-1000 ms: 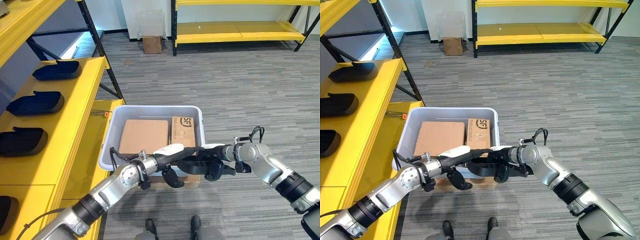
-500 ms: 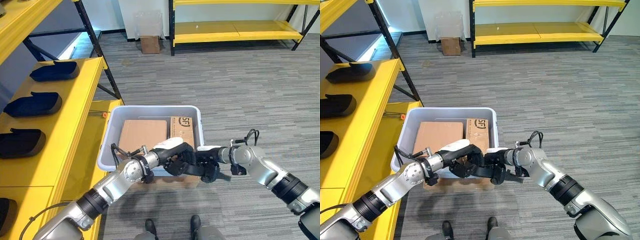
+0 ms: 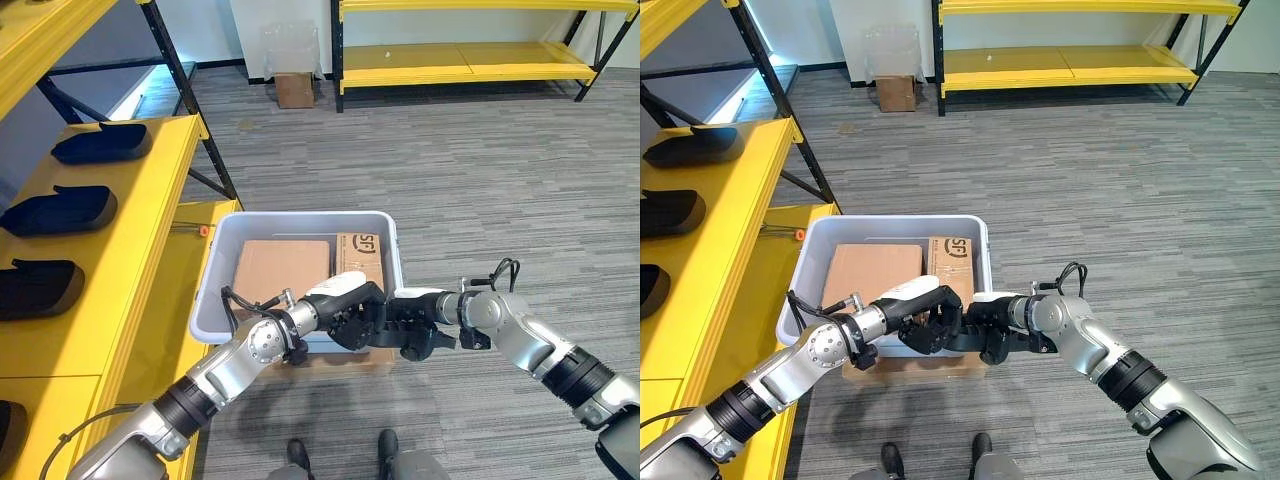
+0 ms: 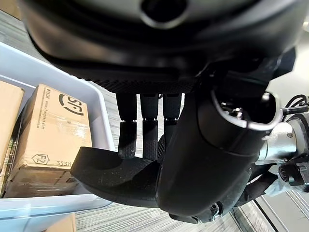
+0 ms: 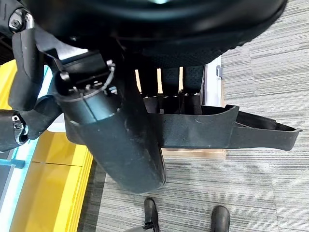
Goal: Move parts from the plastic box to the shelf.
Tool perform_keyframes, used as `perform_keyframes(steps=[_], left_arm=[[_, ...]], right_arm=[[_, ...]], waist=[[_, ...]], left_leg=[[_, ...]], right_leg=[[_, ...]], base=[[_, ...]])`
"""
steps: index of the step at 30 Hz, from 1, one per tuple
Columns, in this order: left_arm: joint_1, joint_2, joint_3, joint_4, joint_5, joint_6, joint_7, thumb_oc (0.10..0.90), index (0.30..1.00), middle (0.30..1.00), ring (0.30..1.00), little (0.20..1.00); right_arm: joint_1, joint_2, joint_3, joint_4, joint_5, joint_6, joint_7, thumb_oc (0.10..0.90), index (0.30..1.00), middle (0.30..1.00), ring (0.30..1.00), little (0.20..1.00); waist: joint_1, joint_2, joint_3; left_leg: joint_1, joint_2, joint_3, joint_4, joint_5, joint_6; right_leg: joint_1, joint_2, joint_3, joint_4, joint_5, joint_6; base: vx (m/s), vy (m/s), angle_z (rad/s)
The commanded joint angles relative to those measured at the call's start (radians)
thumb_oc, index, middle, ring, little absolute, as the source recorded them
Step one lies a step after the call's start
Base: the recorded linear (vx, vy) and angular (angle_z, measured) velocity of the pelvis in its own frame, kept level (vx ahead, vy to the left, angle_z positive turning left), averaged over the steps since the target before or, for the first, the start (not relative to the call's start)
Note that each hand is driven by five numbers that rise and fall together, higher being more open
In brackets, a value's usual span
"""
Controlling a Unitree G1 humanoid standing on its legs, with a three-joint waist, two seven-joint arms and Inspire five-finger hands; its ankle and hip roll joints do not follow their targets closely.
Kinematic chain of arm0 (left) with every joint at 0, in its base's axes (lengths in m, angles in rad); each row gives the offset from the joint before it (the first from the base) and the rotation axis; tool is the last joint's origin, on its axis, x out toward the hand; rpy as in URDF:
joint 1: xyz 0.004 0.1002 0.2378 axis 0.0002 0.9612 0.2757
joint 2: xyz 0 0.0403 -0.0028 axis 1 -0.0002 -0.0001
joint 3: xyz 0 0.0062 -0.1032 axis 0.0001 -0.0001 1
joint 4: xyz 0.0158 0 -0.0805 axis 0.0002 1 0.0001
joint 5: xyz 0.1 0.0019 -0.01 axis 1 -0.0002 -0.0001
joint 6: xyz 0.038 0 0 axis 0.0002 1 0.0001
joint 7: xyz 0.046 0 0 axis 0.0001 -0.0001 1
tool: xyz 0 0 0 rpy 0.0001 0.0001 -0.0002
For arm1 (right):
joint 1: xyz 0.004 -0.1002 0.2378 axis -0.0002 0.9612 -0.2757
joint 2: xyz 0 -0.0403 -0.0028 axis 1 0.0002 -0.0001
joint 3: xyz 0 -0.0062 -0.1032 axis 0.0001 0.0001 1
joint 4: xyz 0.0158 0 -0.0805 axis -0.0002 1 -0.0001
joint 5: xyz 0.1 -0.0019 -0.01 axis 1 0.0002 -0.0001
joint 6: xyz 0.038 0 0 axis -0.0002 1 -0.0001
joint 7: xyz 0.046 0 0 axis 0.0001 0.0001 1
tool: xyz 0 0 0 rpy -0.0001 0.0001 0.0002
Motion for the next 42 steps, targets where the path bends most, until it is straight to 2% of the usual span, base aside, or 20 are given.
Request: perform_keyframes(steps=[1, 5, 6, 7, 13, 23, 28, 33, 40, 42], left_arm=[[-0.052, -0.115, -0.074, -0.022, 0.014, -0.085, 0.027, 0.4, 0.3, 0.3, 0.3, 0.3], [-0.051, -0.106, -0.067, -0.016, 0.017, -0.091, 0.061, 0.4, 0.3, 0.3, 0.3, 0.3], [-0.051, -0.105, -0.062, -0.018, 0.02, -0.092, 0.067, 0.843, 0.92, 0.92, 0.92, 0.92], [-0.052, -0.102, -0.056, -0.017, 0.021, -0.084, 0.069, 0.9, 1.0, 1.0, 1.0, 1.0], [-0.013, -0.071, -0.023, -0.03, 0.044, -0.108, 0.094, 0.9, 1.0, 1.0, 1.0, 1.0], [0.006, -0.039, -0.012, -0.025, 0.089, -0.14, 0.093, 0.9, 1.0, 1.0, 1.0, 1.0], [0.006, -0.034, -0.016, -0.026, 0.107, -0.135, 0.103, 0.9, 1.0, 1.0, 1.0, 1.0], [0.008, -0.018, -0.004, -0.021, 0.181, -0.103, 0.157, 0.9, 1.0, 1.0, 1.0, 1.0], [0.006, 0.006, 0.007, 0.003, 0.277, -0.123, 0.196, 0.9, 1.0, 1.0, 1.0, 1.0], [0.017, 0.028, 0.024, 0.01, 0.305, -0.125, 0.241, 0.9, 1.0, 1.0, 1.0, 1.0]], right_arm=[[-0.16, 0.108, -0.123, -0.144, 0.077, -0.123, -0.114, 0.4, 0.3, 0.3, 0.3, 0.3], [-0.153, 0.096, -0.125, -0.14, 0.068, -0.134, -0.122, 0.4, 0.3, 0.3, 0.3, 0.3], [-0.152, 0.095, -0.124, -0.138, 0.066, -0.136, -0.121, 0.4, 0.3, 0.3, 0.3, 0.3], [-0.145, 0.083, -0.129, -0.155, 0.073, -0.139, -0.118, 0.4, 0.3, 0.3, 0.3, 0.3], [-0.047, -0.007, -0.189, -0.234, 0.089, -0.224, -0.092, 0.4, 0.3, 0.3, 0.3, 0.3], [0.021, -0.039, -0.209, -0.226, 0.082, -0.3, -0.118, 0.4, 0.3, 0.3, 0.3, 0.3], [0.025, -0.042, -0.204, -0.221, 0.081, -0.306, -0.123, 0.4, 0.3, 0.3, 0.3, 0.3], [0.027, -0.042, -0.186, -0.196, 0.075, -0.307, -0.144, 0.4, 0.3, 0.3, 0.3, 0.3], [0.031, -0.038, -0.177, -0.174, 0.066, -0.315, -0.175, 0.4, 0.3, 0.3, 0.3, 0.3], [0.029, -0.041, -0.171, -0.157, 0.065, -0.318, -0.183, 0.4, 0.3, 0.3, 0.3, 0.3]], waist=[[0.0, 0.005, -0.056], [-0.003, 0.005, -0.057], [-0.002, 0.004, -0.058], [-0.004, 0.003, -0.058], [-0.023, -0.001, -0.048], [-0.029, -0.004, -0.053], [-0.027, -0.004, -0.054], [-0.022, -0.003, -0.056], [-0.017, -0.003, -0.059], [-0.012, 0.0, -0.059]], left_leg=[[-0.097, 0.095, -0.093, -0.029, 0.04, -0.062], [-0.095, 0.097, -0.089, -0.034, 0.042, -0.064], [-0.093, 0.098, -0.087, -0.036, 0.043, -0.064], [-0.091, 0.099, -0.085, -0.036, 0.041, -0.065], [-0.086, 0.104, -0.072, -0.035, 0.039, -0.068], [-0.08, 0.106, -0.066, -0.039, 0.039, -0.066], [-0.08, 0.109, -0.069, -0.037, 0.038, -0.067], [-0.081, 0.11, -0.071, -0.035, 0.039, -0.066], [-0.083, 0.109, -0.075, -0.032, 0.038, -0.066], [-0.084, 0.11, -0.078, -0.032, 0.04, -0.067]], right_leg=[[0.051, -0.073, -0.033, 0.089, -0.141, 0.04], [0.05, -0.074, -0.033, 0.083, -0.137, 0.042], [0.051, -0.074, -0.033, 0.081, -0.135, 0.043], [0.053, -0.075, -0.032, 0.079, -0.134, 0.043], [0.051, -0.072, -0.019, 0.079, -0.133, 0.045], [0.056, -0.068, -0.015, 0.078, -0.135, 0.045], [0.056, -0.066, -0.015, 0.082, -0.14, 0.044], [0.058, -0.065, -0.016, 0.084, -0.143, 0.042], [0.056, -0.064, -0.02, 0.086, -0.146, 0.042], [0.057, -0.063, -0.021, 0.087, -0.148, 0.041]], base=[[0.0, 0.0, 0.0], [-0.03, 0.009, -0.01], [0.0, 0.0, 0.0], [0.0, 0.0, 0.0], [-0.01, 0.004, -0.02], [0.0, 0.002, -0.05], [0.0, 0.0, 0.0], [0.0, 0.0, 0.0], [0.0, -0.004, 0.0], [0.0, 0.0, 0.0]])
